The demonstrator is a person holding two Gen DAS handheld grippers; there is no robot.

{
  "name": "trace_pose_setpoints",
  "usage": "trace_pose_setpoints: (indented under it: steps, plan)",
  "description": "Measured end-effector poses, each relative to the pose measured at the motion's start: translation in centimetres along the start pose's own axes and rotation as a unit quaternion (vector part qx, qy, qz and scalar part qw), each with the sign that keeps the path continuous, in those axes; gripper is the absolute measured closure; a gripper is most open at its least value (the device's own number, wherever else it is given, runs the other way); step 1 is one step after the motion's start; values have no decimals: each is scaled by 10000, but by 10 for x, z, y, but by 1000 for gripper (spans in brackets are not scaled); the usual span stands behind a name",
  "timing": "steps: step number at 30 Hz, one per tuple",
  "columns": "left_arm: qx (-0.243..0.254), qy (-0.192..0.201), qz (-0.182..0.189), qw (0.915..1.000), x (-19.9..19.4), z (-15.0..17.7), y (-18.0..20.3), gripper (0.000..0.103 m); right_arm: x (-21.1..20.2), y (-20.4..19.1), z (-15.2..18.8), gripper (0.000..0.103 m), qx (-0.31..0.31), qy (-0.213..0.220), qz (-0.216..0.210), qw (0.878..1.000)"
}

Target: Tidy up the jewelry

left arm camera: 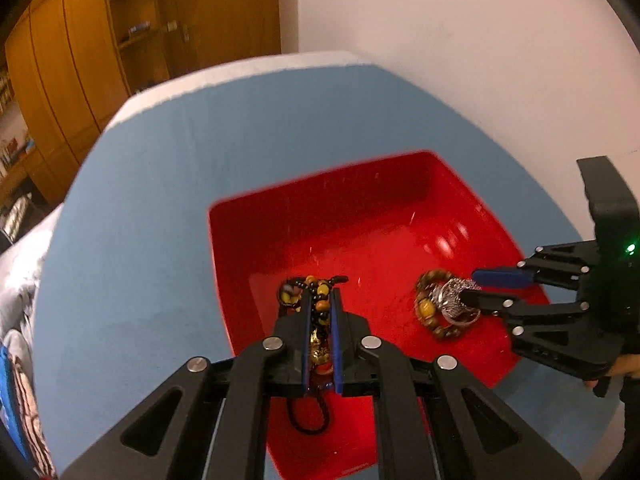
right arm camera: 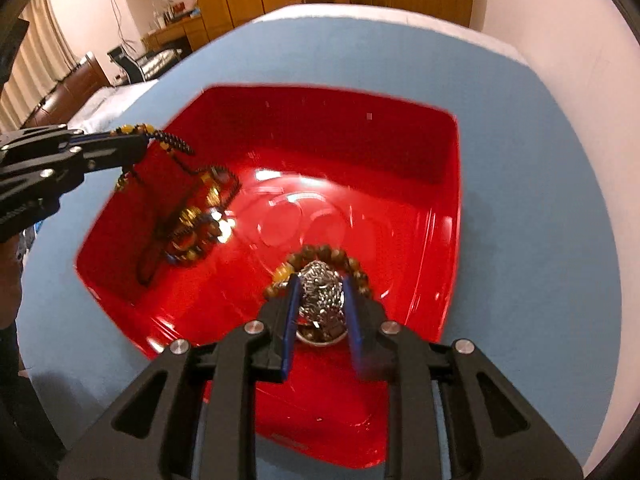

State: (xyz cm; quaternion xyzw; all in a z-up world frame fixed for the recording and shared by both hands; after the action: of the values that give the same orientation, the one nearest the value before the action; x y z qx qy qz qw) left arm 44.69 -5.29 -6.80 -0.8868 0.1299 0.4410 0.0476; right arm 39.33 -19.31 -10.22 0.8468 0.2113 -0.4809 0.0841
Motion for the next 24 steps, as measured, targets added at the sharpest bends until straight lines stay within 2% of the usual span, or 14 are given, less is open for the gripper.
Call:
trace_pose_setpoints:
  steps: [3,4,5,8,14,16,20,22,24]
  plan:
    - [-34,9,-29,10000,2,8,0,88,-4,-6,2,56,-128,63,46,9999]
    - [-49,34,-33,10000,1,10,0,79,-6,-8,3,55,-135,88,42,9999]
    - [-61,104,-85,9999,-2,12,0,64,-7,-9,4,54,-142,96,44,9998]
    - [-117,266,-100,9995,-14,17,0,48,-13,-11,10,51,-110,168,40,9998]
    - [-251,496,-218,9982,-40,25,-5,33,-39,-14,19,41,1,407,-48,9992]
    - [-292,612,-349,9971,-54,31,-6,31,-49,-15,20,31,48,520,-53,9986]
    - [-359,706,-439,9959,-75,42,-6,25,-74,-24,22,22,145,741,-73,9971]
    - [-373,742,-534,9951,-85,48,-6,23,-86,-28,27,10,216,793,-126,9965]
    - [-418,771,-603,9943,-94,55,-7,19,-94,-36,32,10,251,777,-146,9966]
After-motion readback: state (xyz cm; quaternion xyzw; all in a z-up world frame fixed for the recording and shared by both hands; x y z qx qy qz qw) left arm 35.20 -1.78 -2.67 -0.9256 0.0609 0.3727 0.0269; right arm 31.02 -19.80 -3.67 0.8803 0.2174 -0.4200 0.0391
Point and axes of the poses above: each gripper's, at about its wrist camera, not at the fingertips, and x roughly the way its jaws point, y to its right, z to its underside, the point moved 3 cm from there along x, roughly the way its jaws point, and after that the axes turned 3 degrees about y, right-handed, at the moved point
